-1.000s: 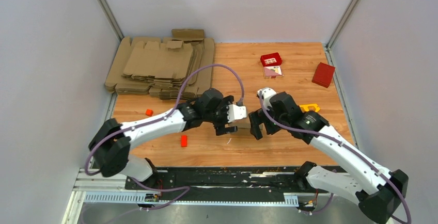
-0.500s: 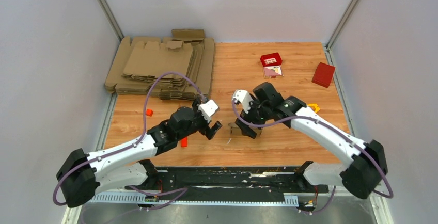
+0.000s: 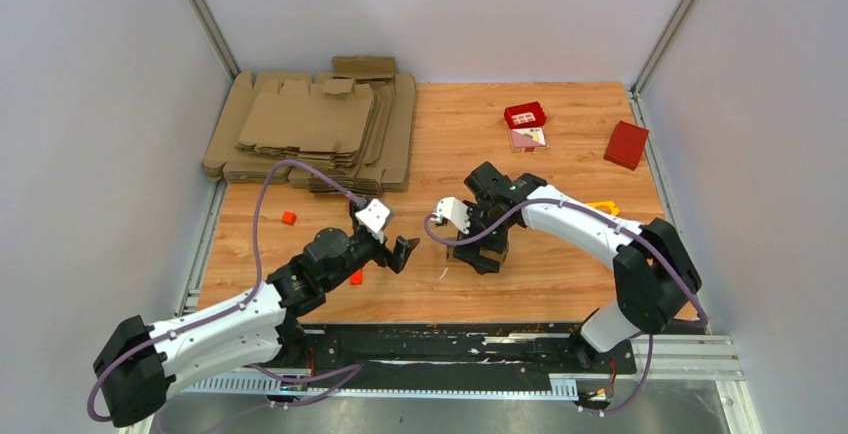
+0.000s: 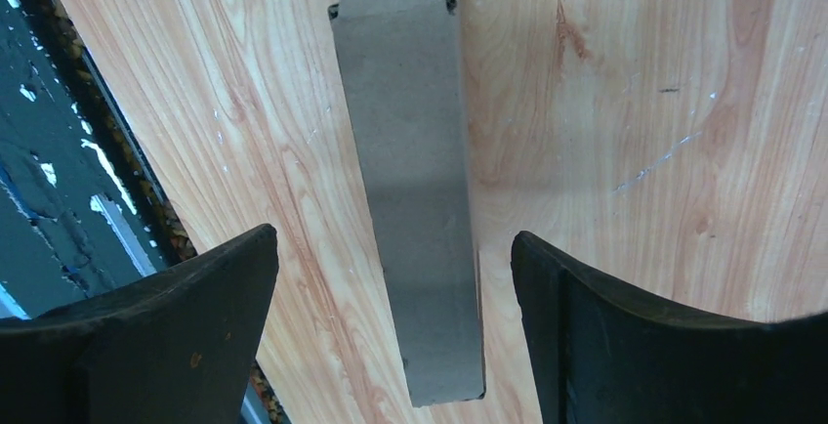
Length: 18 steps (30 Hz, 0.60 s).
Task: Fold the paper box
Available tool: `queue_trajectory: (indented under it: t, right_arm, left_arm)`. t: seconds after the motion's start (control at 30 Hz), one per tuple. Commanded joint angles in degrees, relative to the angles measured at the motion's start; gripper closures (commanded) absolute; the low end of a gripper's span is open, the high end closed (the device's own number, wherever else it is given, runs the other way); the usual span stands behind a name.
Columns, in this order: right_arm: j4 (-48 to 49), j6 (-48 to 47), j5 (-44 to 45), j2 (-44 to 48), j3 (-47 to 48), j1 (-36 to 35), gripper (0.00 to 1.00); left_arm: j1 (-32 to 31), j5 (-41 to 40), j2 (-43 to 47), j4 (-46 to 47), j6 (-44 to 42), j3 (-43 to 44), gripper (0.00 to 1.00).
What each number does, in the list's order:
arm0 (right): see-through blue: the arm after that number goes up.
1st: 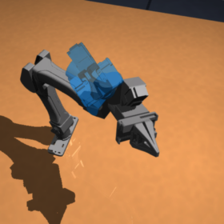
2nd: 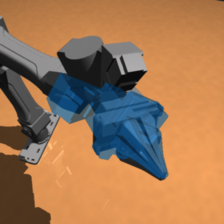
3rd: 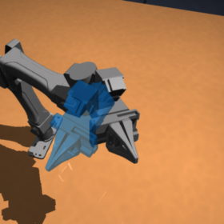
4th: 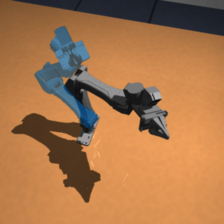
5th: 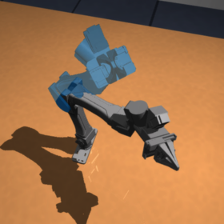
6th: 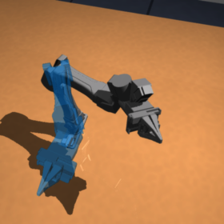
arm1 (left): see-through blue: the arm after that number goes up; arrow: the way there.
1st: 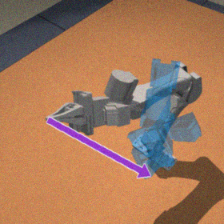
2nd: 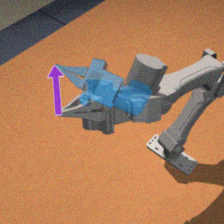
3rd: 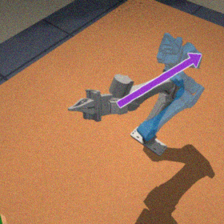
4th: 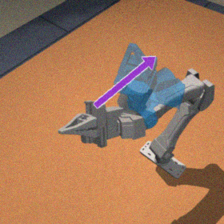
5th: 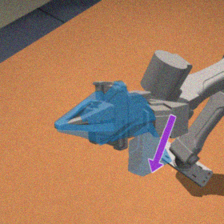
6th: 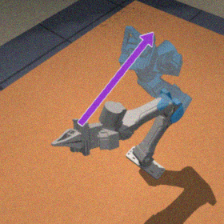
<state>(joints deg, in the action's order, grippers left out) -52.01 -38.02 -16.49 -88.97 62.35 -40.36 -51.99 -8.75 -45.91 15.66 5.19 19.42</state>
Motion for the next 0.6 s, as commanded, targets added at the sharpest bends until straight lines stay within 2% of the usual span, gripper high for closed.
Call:
queue_trajectory:
  t: [0.0, 0.23, 0.57]
  right_arm:
    - [7.8, -4.5, -4.1, 3.4, -2.9, -0.2, 0.11]
    - [15.4, -4.3, -0.8, 4.1, -7.0, -0.2, 0.17]
    - [34.4, -4.1, -5.7, 12.0, -20.6, 1.3, 0.19]
  left_arm:
    - [0.1, -1.8, 0.6, 3.7, 1.5, 0.2, 0.00]
    - [0.1, -3.4, 1.9, 3.2, 1.6, -0.3, 0.00]
    - [0.1, -4.1, 1.5, 3.6, 2.4, -0.6, 0.00]
